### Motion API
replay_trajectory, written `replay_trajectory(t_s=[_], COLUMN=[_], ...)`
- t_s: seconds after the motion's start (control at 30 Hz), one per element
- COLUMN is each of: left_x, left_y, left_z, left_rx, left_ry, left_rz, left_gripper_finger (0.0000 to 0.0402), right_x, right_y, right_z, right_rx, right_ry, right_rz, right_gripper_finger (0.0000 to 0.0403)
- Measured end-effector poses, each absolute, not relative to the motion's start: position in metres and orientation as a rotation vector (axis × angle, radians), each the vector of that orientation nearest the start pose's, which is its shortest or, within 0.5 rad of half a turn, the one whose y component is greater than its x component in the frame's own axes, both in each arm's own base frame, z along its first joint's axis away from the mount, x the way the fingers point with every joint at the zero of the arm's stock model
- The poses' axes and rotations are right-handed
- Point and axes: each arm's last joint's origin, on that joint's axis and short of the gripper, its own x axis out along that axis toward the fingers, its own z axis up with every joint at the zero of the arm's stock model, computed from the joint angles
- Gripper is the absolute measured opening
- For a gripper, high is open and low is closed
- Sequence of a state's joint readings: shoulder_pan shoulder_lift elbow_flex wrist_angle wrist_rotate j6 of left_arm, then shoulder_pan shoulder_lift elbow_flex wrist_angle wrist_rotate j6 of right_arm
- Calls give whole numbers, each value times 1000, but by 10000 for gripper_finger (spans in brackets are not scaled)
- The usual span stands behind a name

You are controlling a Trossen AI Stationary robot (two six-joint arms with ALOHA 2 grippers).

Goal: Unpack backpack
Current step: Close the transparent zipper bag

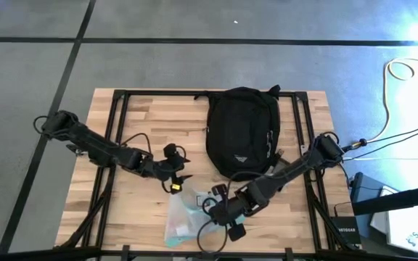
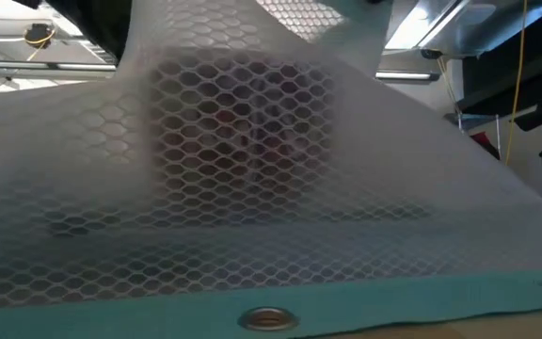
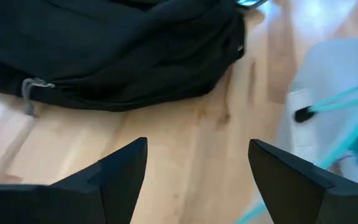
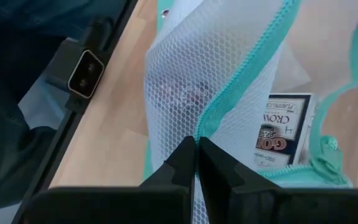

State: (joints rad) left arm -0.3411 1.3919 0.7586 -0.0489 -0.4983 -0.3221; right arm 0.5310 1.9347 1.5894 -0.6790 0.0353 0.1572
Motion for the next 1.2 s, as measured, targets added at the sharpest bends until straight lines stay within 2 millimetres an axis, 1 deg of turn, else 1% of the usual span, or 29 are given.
replay_trajectory(t_s=[0.17, 0.3, 0.37, 0.43, 0.5, 0.6, 0.67, 0.77, 0.83, 0.9, 1.03, 1.2], left_x=[282, 297, 303, 306, 308, 311, 315, 322, 328, 334, 342, 342], left_y=[-70, -57, -56, -66, -83, -103, -107, -105, -102, -97, -90, -98], left_z=[199, 192, 191, 189, 187, 180, 172, 160, 156, 155, 159, 162], left_rx=[-17, -68, -90, -24, 87, 222, 246, 208, 160, 90, -55, -87], left_ry=[593, 572, 545, 510, 472, 434, 438, 474, 488, 497, 514, 516], left_rz=[158, 52, -24, -132, -184, -119, -36, 34, 28, -26, -206, -356], left_gripper_finger=[265, 265, 265, 259, 245, 218, 201, 181, 173, 169, 161, 150], right_x=[359, 359, 359, 359, 359, 360, 360, 360, 361, 361, 361, 361], right_y=[209, 209, 209, 209, 209, 209, 208, 209, 209, 209, 209, 209], right_z=[241, 241, 241, 241, 241, 242, 242, 242, 243, 242, 242, 242], right_rx=[-146, -147, -146, -147, -147, -146, -148, -146, -143, -143, -145, -146], right_ry=[1019, 1017, 1017, 1017, 1017, 1014, 1012, 1003, 993, 994, 996, 998], right_rz=[370, 371, 370, 370, 370, 368, 363, 364, 366, 365, 366, 366], right_gripper_finger=[0, 0, 0, 0, 0, 0, 0, 0, 0, 0, 0, 0])
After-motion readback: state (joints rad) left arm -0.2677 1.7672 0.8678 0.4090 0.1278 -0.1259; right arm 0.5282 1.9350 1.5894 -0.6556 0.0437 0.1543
